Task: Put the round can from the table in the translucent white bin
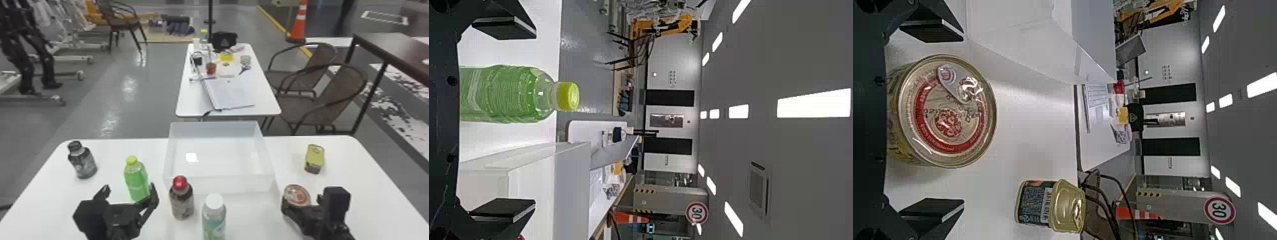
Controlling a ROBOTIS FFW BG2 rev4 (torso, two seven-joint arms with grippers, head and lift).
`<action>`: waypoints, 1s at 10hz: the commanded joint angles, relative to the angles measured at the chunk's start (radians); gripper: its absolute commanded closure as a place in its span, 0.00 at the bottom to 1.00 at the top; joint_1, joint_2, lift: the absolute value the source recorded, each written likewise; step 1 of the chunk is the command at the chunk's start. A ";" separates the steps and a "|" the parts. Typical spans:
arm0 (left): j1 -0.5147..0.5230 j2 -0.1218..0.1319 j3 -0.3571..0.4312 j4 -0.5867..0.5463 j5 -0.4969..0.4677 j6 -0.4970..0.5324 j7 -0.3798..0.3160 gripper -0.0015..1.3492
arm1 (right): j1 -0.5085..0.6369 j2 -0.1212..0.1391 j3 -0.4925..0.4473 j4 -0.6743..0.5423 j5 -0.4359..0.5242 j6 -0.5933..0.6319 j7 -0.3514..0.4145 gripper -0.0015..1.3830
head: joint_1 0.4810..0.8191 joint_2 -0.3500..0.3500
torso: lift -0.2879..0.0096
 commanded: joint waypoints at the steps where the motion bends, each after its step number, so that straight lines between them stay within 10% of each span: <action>1: 0.002 -0.003 0.000 0.000 0.003 0.000 0.000 0.08 | -0.006 0.000 -0.001 0.006 0.007 0.013 0.000 0.09 | 0.20 0.50 | 0.63; 10: 0.007 -0.003 0.003 0.002 0.024 0.005 0.001 0.08 | -0.061 0.006 -0.001 0.127 -0.014 -0.040 -0.008 0.10 | 0.20 0.50 | 0.63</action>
